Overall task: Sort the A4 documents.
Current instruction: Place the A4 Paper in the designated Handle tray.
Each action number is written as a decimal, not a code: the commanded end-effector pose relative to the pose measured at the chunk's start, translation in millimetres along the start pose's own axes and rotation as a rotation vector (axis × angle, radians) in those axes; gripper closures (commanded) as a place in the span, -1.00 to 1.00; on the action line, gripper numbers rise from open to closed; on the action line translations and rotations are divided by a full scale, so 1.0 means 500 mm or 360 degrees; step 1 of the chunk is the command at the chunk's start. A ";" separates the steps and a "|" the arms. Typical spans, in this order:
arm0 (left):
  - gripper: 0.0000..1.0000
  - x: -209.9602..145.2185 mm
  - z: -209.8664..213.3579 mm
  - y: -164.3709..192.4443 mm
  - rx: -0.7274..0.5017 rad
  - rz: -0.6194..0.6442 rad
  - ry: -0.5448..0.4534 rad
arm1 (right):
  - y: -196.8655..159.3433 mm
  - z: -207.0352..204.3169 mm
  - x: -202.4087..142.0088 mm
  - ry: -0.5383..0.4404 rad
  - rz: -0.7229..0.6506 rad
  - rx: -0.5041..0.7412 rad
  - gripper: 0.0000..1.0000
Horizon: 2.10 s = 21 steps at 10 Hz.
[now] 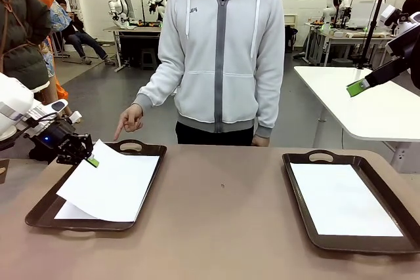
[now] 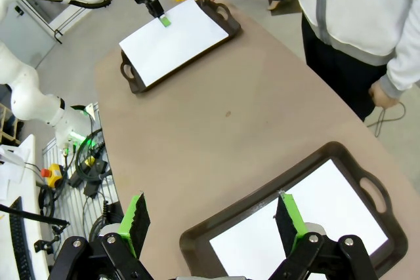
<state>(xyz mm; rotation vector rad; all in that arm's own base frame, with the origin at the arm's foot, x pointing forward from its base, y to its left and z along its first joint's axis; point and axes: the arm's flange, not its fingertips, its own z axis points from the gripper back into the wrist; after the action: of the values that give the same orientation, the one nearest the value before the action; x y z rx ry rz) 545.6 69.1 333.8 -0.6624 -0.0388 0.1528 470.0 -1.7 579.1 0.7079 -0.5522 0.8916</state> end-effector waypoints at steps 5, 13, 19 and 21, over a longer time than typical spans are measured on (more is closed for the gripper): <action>0.61 0.015 -0.003 -0.016 0.0095 0.0005 0.0037 | 0.001 -0.002 -0.001 0.0015 0.0007 0.0001 -1.00; -0.95 -0.008 0.048 -0.015 0.0189 -0.0011 -0.0028 | 0.001 -0.002 -0.001 0.0015 0.0007 0.0001 -1.00; -1.00 -0.018 0.066 -0.029 -0.0019 0.0057 0.0011 | 0.001 -0.002 -0.001 0.0015 0.0007 0.0001 -1.00; -1.00 -0.005 0.059 -0.022 0.0097 -0.0046 -0.0011 | 0.001 -0.002 -0.001 0.0015 0.0007 0.0001 -1.00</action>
<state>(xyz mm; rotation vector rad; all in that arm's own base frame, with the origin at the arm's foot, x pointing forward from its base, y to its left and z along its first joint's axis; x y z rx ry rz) 541.0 76.2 364.2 -0.6231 -0.0384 0.1354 470.0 -1.7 579.1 0.7079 -0.5522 0.8916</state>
